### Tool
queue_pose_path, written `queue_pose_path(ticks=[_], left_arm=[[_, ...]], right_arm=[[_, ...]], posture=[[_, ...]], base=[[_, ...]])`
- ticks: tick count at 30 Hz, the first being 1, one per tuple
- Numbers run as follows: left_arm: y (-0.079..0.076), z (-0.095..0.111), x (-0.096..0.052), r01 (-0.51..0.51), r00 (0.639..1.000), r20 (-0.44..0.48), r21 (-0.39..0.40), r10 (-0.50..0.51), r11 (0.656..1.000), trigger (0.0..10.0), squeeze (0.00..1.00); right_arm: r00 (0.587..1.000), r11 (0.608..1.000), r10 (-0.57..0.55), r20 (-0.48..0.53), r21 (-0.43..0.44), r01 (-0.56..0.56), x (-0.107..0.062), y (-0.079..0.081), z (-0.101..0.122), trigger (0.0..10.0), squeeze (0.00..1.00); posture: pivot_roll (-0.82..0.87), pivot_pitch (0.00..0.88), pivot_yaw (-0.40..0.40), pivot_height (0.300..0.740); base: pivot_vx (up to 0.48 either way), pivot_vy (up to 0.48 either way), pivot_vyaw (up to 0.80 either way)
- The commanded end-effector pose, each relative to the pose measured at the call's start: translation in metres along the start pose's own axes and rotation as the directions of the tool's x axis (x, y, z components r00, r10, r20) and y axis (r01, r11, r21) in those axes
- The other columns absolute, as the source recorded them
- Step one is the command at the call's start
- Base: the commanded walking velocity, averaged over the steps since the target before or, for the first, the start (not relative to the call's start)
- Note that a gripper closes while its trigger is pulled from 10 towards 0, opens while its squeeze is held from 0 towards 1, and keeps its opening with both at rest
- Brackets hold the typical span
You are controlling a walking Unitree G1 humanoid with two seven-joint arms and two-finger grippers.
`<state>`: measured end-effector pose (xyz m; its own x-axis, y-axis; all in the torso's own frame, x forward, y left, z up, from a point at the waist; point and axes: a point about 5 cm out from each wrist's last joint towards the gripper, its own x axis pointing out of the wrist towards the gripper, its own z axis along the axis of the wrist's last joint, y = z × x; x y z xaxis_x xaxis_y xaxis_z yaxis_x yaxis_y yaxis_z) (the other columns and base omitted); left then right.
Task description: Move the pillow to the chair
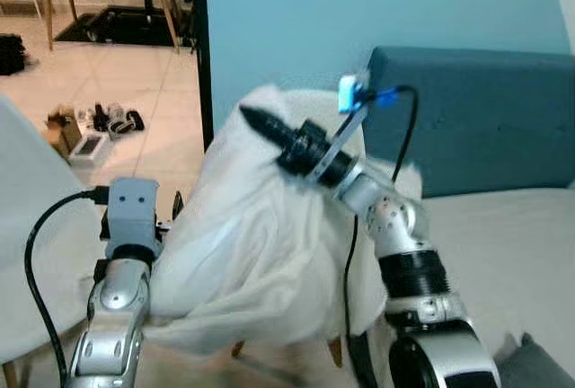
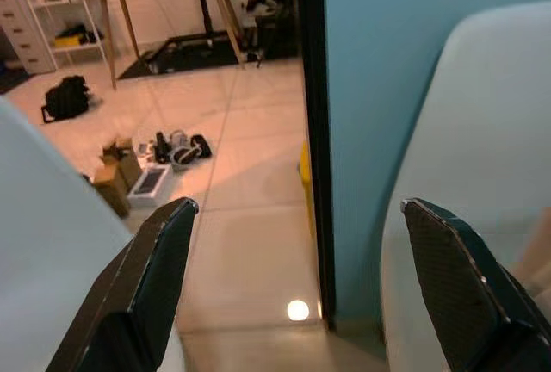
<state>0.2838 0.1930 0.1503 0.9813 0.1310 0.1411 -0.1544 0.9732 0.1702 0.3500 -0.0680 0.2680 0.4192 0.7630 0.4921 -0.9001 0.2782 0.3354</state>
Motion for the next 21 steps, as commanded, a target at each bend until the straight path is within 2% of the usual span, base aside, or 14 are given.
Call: queue_pose_path(ticks=[1, 2, 4, 5, 6, 8, 9, 11, 13, 15, 16, 19, 20, 21], left_arm=[[-0.007, -0.014, -0.004, 0.027, 0.997, -0.070, -0.003, -0.028, 1.000, 10.0, 0.00], [-0.007, -0.015, -0.004, 0.020, 0.996, -0.082, -0.005, -0.020, 1.000, 10.0, 0.00], [-0.007, -0.015, -0.004, 0.020, 0.996, -0.082, -0.005, -0.020, 1.000, 10.0, 0.00], [-0.007, -0.017, -0.004, 0.013, 0.996, -0.091, -0.007, -0.014, 1.000, 10.0, 0.00], [-0.007, -0.017, -0.004, 0.013, 0.996, -0.091, -0.007, -0.014, 1.000, 10.0, 0.00], [-0.007, -0.018, -0.005, 0.006, 0.995, -0.099, -0.009, -0.007, 1.000, 10.0, 0.00], [-0.008, -0.019, -0.005, 0.005, 0.995, -0.100, -0.010, -0.006, 1.000, 10.0, 0.00], [-0.007, -0.019, -0.004, 0.004, 0.995, -0.101, -0.011, -0.005, 1.000, 10.0, 0.00], [-0.008, -0.023, -0.004, 0.001, 0.992, -0.129, -0.011, -0.003, 1.000, 10.0, 0.00], [-0.009, -0.025, -0.004, 0.006, 0.990, -0.139, -0.011, -0.007, 1.000, 10.0, 0.00], [-0.009, -0.025, -0.004, 0.006, 0.990, -0.139, -0.011, -0.007, 1.000, 10.0, 0.00], [-0.013, -0.027, -0.005, 0.018, 0.989, -0.146, -0.013, -0.020, 1.000, 10.0, 0.00], [-0.013, -0.027, -0.005, 0.018, 0.989, -0.146, -0.013, -0.020, 1.000, 10.0, 0.00], [-0.013, -0.026, -0.005, 0.019, 0.989, -0.145, -0.013, -0.021, 1.000, 10.0, 0.00]], right_arm=[[0.990, 0.996, 0.052, 0.130, -0.072, -0.043, 0.011, 0.009, 0.031, 10.0, 0.00], [0.998, 0.991, -0.046, 0.048, -0.123, 0.052, 0.009, -0.003, 0.020, 10.0, 0.00], [0.998, 0.991, -0.046, 0.048, -0.123, 0.052, 0.009, -0.003, 0.020, 10.0, 0.00], [0.987, 0.973, -0.154, -0.049, -0.179, 0.143, 0.002, -0.018, 0.006, 10.0, 0.00], [0.987, 0.973, -0.154, -0.049, -0.179, 0.143, 0.002, -0.018, 0.006, 10.0, 0.00], [0.944, 0.950, -0.260, -0.202, -0.228, 0.213, -0.015, -0.032, -0.020, 10.0, 0.00], [0.923, 0.954, -0.250, -0.292, -0.236, 0.184, -0.022, -0.029, -0.032, 10.0, 0.00], [0.907, 0.959, -0.234, -0.349, -0.236, 0.157, -0.025, -0.025, -0.039, 10.0, 0.00], [0.821, 0.941, -0.306, -0.482, -0.283, 0.185, -0.035, -0.030, -0.057, 10.0, 0.00], [0.772, 0.918, -0.378, -0.511, -0.316, 0.241, -0.041, -0.039, -0.062, 10.0, 0.00], [0.772, 0.918, -0.378, -0.511, -0.316, 0.241, -0.041, -0.039, -0.062, 10.0, 0.00], [0.625, 0.776, -0.623, -0.470, -0.469, 0.421, -0.064, -0.069, -0.059, 10.0, 0.00], [0.625, 0.776, -0.623, -0.470, -0.469, 0.421, -0.064, -0.069, -0.059, 10.0, 0.00], [0.601, 0.744, -0.662, -0.448, -0.495, 0.450, -0.068, -0.075, -0.057, 10.0, 0.00]], posture=[[0.00, 0.000, -0.107, 0.740], [-0.01, 0.000, -0.107, 0.740], [-0.01, 0.000, -0.107, 0.740], [-0.01, 0.000, -0.109, 0.740], [-0.01, 0.000, -0.109, 0.740], [-0.01, 0.000, -0.107, 0.740], [-0.01, 0.000, -0.107, 0.740], [-0.01, 0.000, -0.105, 0.740], [-0.02, 0.000, -0.104, 0.740], [-0.02, 0.000, -0.105, 0.740], [-0.02, 0.000, -0.105, 0.740], [-0.01, 0.000, -0.107, 0.740], [-0.01, 0.000, -0.107, 0.740], [-0.01, 0.000, -0.106, 0.740]], base=[[0.480, 0.000, 0.00], [0.480, 0.000, 0.00], [0.480, 0.000, 0.00], [0.000, 0.000, 0.00], [0.000, 0.000, 0.00], [0.000, 0.000, 0.00], [0.000, 0.000, 0.00], [0.000, 0.000, 0.00], [0.000, 0.000, 0.00], [0.000, 0.000, 0.00], [0.000, 0.000, 0.00], [0.000, 0.000, 0.00], [0.000, 0.000, 0.00], [0.000, 0.000, 0.00]])
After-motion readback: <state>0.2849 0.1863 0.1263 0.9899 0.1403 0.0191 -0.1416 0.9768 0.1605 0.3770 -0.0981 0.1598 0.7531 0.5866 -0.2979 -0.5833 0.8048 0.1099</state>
